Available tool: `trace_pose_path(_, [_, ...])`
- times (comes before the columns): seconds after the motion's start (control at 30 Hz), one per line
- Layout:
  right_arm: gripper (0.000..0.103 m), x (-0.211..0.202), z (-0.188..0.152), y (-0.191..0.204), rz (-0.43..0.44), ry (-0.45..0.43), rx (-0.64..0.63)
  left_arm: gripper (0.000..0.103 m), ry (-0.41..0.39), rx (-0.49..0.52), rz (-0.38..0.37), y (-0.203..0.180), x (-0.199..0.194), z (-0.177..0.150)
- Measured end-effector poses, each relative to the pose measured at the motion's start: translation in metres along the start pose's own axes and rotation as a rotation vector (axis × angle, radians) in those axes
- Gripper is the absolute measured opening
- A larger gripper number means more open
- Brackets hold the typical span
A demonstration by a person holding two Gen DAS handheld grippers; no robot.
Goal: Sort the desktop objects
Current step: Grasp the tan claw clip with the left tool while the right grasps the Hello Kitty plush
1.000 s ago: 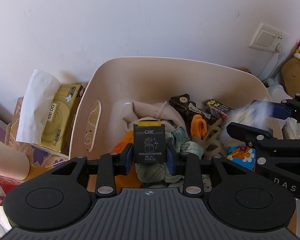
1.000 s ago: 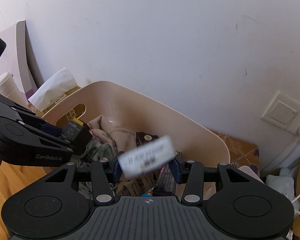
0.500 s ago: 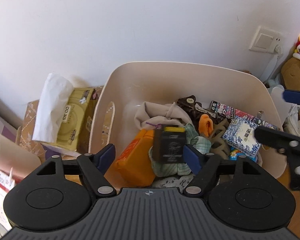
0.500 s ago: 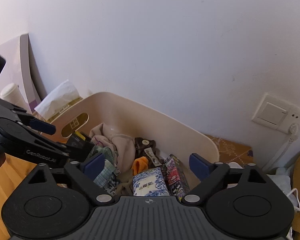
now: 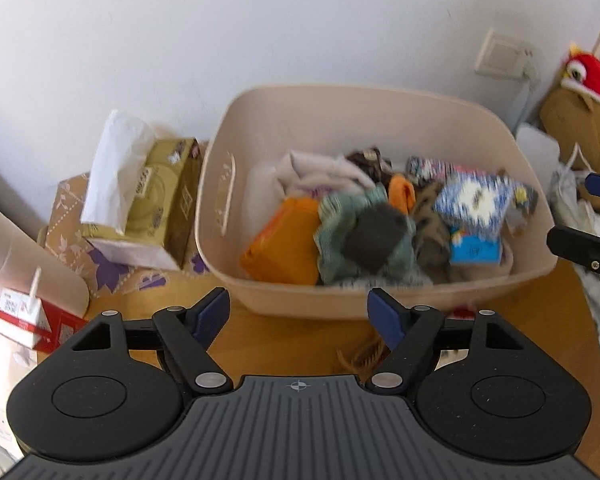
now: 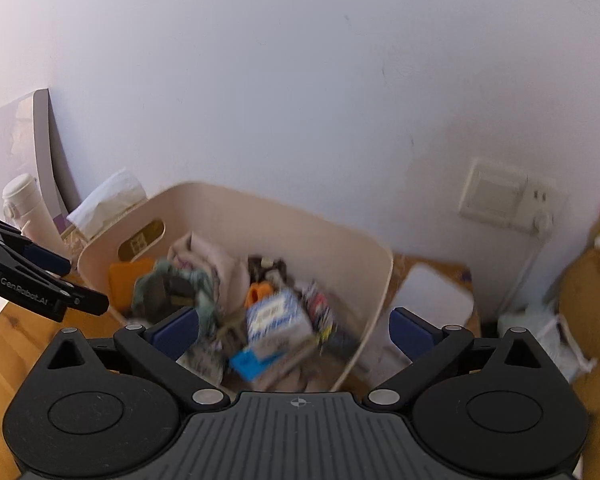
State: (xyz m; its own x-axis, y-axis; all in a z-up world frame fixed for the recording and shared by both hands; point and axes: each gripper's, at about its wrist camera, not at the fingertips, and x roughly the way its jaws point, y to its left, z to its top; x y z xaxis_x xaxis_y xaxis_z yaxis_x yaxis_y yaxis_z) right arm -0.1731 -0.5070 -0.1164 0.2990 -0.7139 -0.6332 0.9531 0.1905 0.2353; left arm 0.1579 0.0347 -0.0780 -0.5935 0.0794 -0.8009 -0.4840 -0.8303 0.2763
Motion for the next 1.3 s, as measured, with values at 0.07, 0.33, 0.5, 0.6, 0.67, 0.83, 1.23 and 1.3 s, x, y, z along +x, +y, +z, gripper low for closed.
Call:
trace_pose_path(0.07, [0.103, 0.006, -0.011, 0.002, 0.004, 0.044, 0.018, 0.077, 0.022, 0.022, -0.007, -0.003, 0.005, -0.008])
trace_pose_path(0.33, [0.103, 0.037, -0.046, 0.021, 0.015, 0.175, 0.026, 0.077, 0.137, 0.090, -0.033, -0.018, 0.038, -0.033])
trace_pose_path(0.5, [0.103, 0.056, -0.055, 0.028, 0.035, 0.237, 0.043, 0.077, 0.164, 0.106, -0.034, -0.024, 0.054, -0.039])
trace_pose_path(0.6, [0.103, 0.067, -0.057, 0.031, 0.036, 0.264, 0.057, 0.077, 0.174, 0.113, -0.037, -0.026, 0.063, -0.039])
trace_pose_path(0.67, [0.103, 0.075, -0.059, 0.032, 0.036, 0.282, 0.069, 0.077, 0.180, 0.115, -0.041, -0.027, 0.067, -0.040])
trace_pose_path(0.83, [0.103, 0.090, -0.067, 0.036, 0.038, 0.329, 0.080, 0.077, 0.189, 0.135, -0.047, -0.029, 0.078, -0.041])
trace_pose_path(1.23, [0.103, 0.098, -0.072, 0.031, -0.012, 0.354, 0.032, 0.077, 0.200, 0.128, -0.080, -0.035, 0.096, -0.042])
trace_pose_path(1.3, [0.102, 0.100, -0.072, 0.028, -0.022, 0.369, 0.045, 0.077, 0.198, 0.127, -0.082, -0.038, 0.099, -0.043])
